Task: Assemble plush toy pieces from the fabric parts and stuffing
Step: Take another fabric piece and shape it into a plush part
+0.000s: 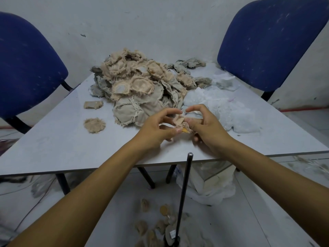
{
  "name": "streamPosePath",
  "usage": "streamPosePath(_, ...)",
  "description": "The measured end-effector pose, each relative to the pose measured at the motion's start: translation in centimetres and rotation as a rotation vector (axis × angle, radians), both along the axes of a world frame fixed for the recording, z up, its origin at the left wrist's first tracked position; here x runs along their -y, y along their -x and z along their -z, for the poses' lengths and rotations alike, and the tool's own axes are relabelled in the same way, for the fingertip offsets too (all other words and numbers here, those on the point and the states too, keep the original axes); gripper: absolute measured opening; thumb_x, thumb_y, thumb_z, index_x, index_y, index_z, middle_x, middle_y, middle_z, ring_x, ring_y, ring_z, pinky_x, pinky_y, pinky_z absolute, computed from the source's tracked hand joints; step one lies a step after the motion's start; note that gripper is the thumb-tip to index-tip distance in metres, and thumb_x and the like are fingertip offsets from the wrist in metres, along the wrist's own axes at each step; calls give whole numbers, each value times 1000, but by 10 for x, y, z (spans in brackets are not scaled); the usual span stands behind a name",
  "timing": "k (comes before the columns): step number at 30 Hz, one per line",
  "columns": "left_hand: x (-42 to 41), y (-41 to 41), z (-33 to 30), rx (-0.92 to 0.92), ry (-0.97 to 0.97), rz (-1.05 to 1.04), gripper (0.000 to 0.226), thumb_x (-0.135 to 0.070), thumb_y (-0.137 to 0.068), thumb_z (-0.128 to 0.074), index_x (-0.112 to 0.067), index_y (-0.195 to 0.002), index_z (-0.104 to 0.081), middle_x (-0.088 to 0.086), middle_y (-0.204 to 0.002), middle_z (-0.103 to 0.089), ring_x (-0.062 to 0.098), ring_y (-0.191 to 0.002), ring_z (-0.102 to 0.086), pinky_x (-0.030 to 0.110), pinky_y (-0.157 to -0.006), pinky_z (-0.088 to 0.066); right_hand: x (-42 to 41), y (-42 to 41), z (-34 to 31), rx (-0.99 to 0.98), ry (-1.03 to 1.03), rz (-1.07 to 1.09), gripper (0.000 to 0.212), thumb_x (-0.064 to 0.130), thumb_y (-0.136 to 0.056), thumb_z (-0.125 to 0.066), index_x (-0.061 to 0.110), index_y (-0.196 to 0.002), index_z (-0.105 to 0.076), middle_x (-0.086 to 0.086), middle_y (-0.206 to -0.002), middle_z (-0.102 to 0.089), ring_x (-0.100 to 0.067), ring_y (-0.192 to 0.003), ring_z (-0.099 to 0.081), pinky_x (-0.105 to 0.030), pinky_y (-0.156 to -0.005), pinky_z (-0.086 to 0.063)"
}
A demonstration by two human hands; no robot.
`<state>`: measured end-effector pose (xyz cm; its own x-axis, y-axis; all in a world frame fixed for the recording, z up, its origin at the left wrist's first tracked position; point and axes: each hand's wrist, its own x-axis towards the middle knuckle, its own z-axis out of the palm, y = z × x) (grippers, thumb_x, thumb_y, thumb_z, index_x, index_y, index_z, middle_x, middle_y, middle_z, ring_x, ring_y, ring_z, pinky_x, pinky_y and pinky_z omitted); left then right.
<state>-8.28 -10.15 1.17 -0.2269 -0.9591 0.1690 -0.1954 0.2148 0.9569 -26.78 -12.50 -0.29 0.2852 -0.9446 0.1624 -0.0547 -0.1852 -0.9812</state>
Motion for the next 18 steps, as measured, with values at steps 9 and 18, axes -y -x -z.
streamPosePath(9,3,5,1,-281,-192,-214,16,3,-88,-65,-9,-78,-69,9,-70,-65,20,-64,-58,29,-58,-49,-3,4,-2,-102,53,-97,27,23,-84,-78,22,-108,-67,-3,-94,-65,-14,-71,-63,-31,-67,-57)
streamPosePath(18,4,8,2,-142,-85,-31,12,-9,-92,-65,-19,-99,-63,8,-93,-59,20,-82,-62,34,-65,-50,-2,-1,2,17,36,25,9,10,-94,-66,12,-103,-66,-23,-92,-59,-22,-74,-63,-31,-60,-57)
